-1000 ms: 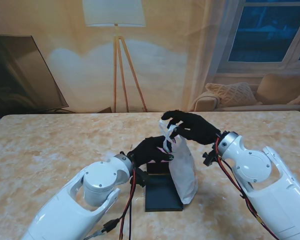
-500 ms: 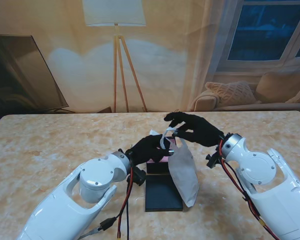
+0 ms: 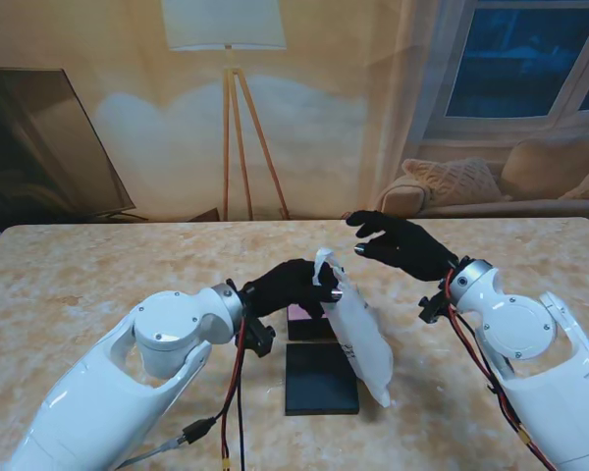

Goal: Pack mini donuts into a plastic bag, tie the opening and put the bag into the gift box

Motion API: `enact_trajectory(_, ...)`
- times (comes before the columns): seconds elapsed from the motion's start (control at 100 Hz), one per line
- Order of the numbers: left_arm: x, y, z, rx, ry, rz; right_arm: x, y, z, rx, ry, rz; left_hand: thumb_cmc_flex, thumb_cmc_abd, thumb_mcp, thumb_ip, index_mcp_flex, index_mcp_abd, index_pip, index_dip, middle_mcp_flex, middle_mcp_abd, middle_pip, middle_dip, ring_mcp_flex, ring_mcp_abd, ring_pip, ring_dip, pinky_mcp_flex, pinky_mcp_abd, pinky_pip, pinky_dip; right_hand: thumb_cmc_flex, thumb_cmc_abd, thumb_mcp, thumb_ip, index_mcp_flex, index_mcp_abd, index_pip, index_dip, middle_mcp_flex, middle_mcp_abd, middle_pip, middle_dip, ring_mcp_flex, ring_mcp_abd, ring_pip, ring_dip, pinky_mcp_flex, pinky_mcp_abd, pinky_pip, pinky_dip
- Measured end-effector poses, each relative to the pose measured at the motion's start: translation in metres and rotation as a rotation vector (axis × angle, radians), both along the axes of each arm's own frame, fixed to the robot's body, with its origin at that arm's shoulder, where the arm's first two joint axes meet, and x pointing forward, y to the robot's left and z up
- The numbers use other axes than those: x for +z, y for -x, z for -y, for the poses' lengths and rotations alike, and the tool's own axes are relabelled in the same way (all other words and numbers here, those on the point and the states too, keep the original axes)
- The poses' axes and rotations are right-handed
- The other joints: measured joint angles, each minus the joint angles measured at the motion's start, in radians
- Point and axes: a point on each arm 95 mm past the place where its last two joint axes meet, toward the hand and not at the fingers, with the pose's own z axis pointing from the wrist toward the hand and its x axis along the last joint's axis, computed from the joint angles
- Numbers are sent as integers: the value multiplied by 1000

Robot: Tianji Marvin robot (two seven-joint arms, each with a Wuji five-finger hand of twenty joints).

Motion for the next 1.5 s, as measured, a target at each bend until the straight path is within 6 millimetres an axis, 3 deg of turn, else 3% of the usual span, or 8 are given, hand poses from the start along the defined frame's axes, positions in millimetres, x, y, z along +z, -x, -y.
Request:
enact_trajectory(0.17,3,0,-2,-128,9,-27,-9,-16,9,-67,24,-77,-43,9,15,-1,52,3,8,25,25,-8,33,-37,19,0,-3,-1,8,3,0,0,17,0,-19,17,27,12,-10,4,2,0,0,1,0,6,1,1,0,0,8,4)
enact_trajectory(0.35,6,-2,-6,-123,31,-47,-20,-38,13,-89,43,-209,-55,22,21,-5,63,3,13,44,25,-9,46,-64,19,0,-28,-14,8,4,-1,0,33,24,-28,17,76,12,-10,10,4,0,1,1,-8,10,1,10,0,0,8,5)
enact_trajectory(0.48,10,0,-6,-78,18,-59,-23,-45,14,-98,38,-224,-35,59,-44,-11,63,0,13,60,25,-9,42,-112,19,0,-55,-47,7,4,-9,0,41,24,-31,17,108,10,-6,13,45,0,12,2,4,10,6,13,0,0,8,5)
enact_trajectory(0.66,13,1,-4,-67,21,-73,-25,-39,15,-36,19,-198,-10,80,-99,-12,63,-4,13,62,23,-9,-1,-153,5,1,-118,-78,-1,4,-10,0,44,24,-35,17,149,-22,33,24,82,-24,4,4,21,8,17,14,9,0,10,15)
enact_trajectory(0.9,18,4,-2,-53,38,-83,-28,-15,18,89,-27,-179,2,81,-123,-13,63,-12,9,63,-5,-10,-51,-213,-13,2,-122,-92,-9,4,-11,0,16,-28,94,17,151,-37,47,12,110,-39,-24,4,25,1,9,15,12,5,9,15)
enact_trajectory(1.03,18,5,-2,-56,34,-79,-29,-5,22,122,-15,-154,12,83,-136,-13,63,-12,8,74,-9,-10,-84,-278,-13,2,-123,-100,-9,4,-11,0,-6,-58,169,17,151,2,3,-21,107,-38,-49,4,20,2,-11,15,-5,13,5,15)
enact_trajectory(1.15,18,5,-1,-55,34,-82,-29,-3,22,138,-11,-166,13,91,-137,-13,63,-12,8,84,-24,-12,-103,-297,-13,2,-123,-100,-9,4,-11,0,-59,-82,162,17,150,36,-21,-26,98,-26,-63,4,-3,10,-22,15,-15,20,-4,15)
enact_trajectory(1.5,16,5,2,-47,36,-97,-23,-10,5,223,30,-153,13,91,-137,-13,62,-9,8,86,-36,-13,-103,-302,-23,1,-133,-100,-15,4,-11,0,-166,-186,160,17,150,35,-30,-35,88,-24,-73,4,-7,10,-24,16,-23,23,-16,12)
